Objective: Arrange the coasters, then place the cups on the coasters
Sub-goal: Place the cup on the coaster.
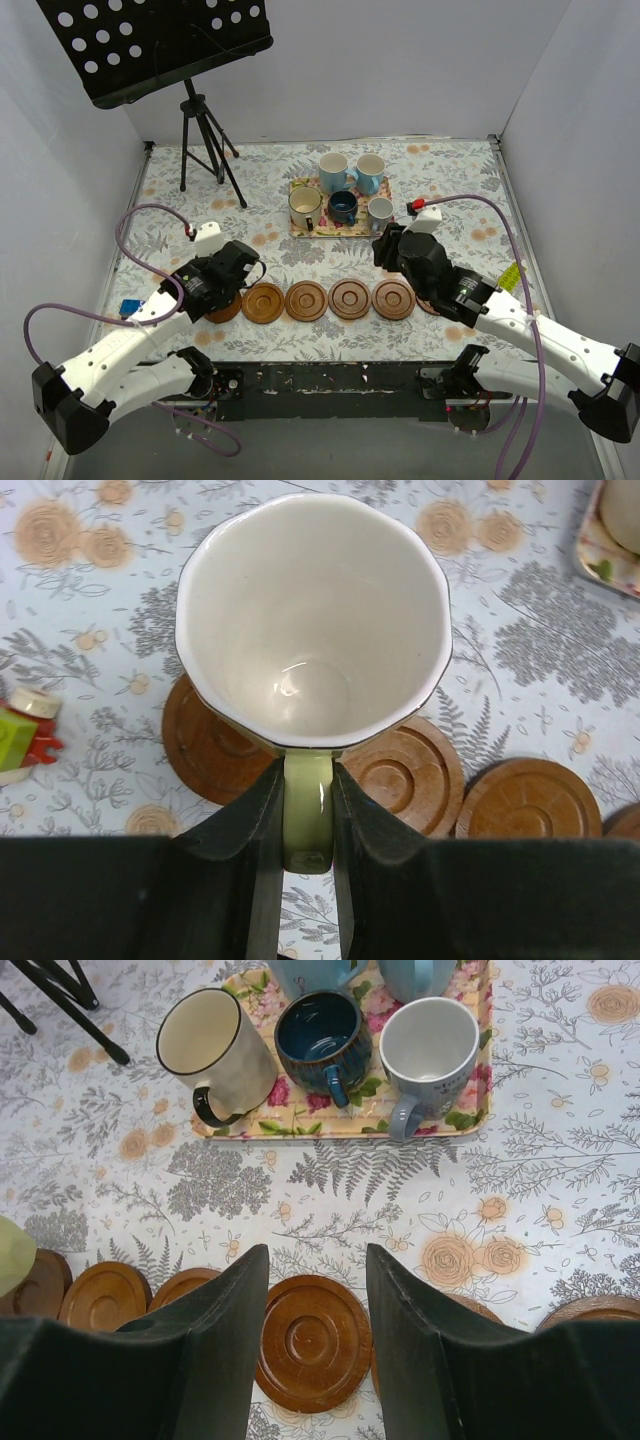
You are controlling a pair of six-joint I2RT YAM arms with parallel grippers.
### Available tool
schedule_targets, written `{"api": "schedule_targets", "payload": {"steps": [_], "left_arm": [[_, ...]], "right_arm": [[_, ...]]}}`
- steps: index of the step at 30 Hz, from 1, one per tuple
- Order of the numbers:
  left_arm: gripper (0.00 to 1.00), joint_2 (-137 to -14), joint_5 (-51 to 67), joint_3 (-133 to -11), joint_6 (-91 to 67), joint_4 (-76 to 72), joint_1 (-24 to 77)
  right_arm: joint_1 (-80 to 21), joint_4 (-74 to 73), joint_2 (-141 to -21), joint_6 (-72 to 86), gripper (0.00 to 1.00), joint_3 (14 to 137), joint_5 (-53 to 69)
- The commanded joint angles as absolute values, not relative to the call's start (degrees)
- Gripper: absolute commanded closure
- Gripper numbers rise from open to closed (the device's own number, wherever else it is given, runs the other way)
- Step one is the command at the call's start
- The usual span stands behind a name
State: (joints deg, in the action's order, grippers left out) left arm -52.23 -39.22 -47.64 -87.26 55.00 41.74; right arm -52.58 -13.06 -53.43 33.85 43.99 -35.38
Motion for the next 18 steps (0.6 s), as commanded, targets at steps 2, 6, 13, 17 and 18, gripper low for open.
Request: {"api": "schedule_targets", "payload": {"steps": [2, 6, 13, 17, 18], "left_arm": [[1.0, -48.6, -51.3, -49.1, -96.7, 58.9, 41.2], [1.0, -44.8, -50.8, -46.8, -99.0, 57.3, 41.0], [1.0, -48.8, -48.8, -45.4, -102.9, 59.8, 41.0], [1.0, -50.3, -50.0, -46.0, -104.7, 61.1, 40.9], [1.0, -51.0, -50.2, -46.2, -104.9, 61.3, 40.9]], "right_arm": [[-51.4, -8.4, -50.5, 32.8, 0.48, 42.1, -35.2], [-50.3, -6.5, -49.7, 31.6, 0.48, 41.1, -33.5], [-48.4, -5.2, -49.3, 30.7, 0.48, 40.4, -30.7], [-47.8, -4.3, -48.3, 31.5, 0.48, 39.1, -29.7], [-47.7, -4.0, -48.1, 31.6, 0.48, 38.8, -29.4]]}}
